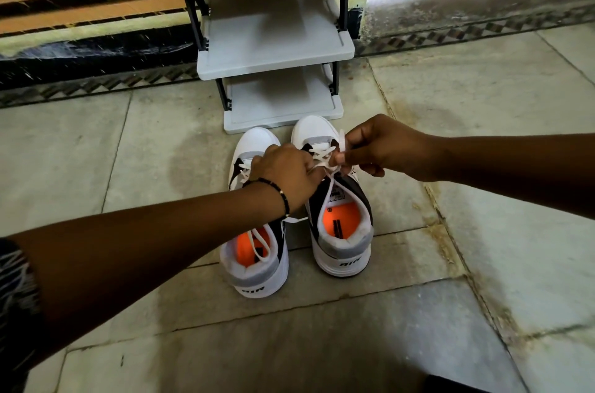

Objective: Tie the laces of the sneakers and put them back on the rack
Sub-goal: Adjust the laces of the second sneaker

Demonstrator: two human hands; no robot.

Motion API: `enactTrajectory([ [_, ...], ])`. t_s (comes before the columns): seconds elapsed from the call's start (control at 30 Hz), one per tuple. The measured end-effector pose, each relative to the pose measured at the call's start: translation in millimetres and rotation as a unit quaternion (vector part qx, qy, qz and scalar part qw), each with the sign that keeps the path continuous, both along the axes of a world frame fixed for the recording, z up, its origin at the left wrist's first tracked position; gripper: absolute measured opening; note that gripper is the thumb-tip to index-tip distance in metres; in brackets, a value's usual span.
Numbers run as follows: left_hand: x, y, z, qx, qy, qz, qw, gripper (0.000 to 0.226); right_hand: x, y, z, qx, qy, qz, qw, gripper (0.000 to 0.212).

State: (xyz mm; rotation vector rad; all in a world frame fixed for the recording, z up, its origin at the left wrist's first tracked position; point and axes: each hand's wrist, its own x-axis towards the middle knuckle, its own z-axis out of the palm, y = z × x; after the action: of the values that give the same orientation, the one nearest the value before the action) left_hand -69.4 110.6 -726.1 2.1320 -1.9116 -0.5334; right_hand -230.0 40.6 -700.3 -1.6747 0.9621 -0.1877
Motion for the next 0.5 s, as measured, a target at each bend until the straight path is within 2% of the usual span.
enactTrajectory([
  [0.07,-3,-3,2,0.036,0.081,0.047,0.995,0.041,-3,-2,1,0.002,-0.013,-0.006,1.000,0.019],
  [0.17,-7,-10,5,0.085,0.241,0.103,0.961,0.022,-3,-3,1,0.001,-0.024,-0.004,1.000,0.021],
  [0.23,-9,-11,13,0.106,0.361,0.102,0.921,0.026,-2,-2,2,0.000,-0.023,-0.001,1.000,0.021],
  [0.3,-7,-11,19,0.125,0.473,0.104,0.866,0.026,-1,0,1,0.005,-0.027,-0.011,1.000,0.020],
  [0.37,-3,-11,25,0.129,0.515,0.134,0.837,0.019,0,1,0,0.000,-0.034,-0.032,0.999,0.020],
  [0.47,6,-14,25,0.096,0.501,0.186,0.840,0.024,4,0,0,-0.026,-0.050,-0.082,0.995,0.019],
  [0.5,8,-14,25,0.093,0.510,0.207,0.830,0.024,4,-1,0,-0.037,-0.051,-0.099,0.993,0.020],
])
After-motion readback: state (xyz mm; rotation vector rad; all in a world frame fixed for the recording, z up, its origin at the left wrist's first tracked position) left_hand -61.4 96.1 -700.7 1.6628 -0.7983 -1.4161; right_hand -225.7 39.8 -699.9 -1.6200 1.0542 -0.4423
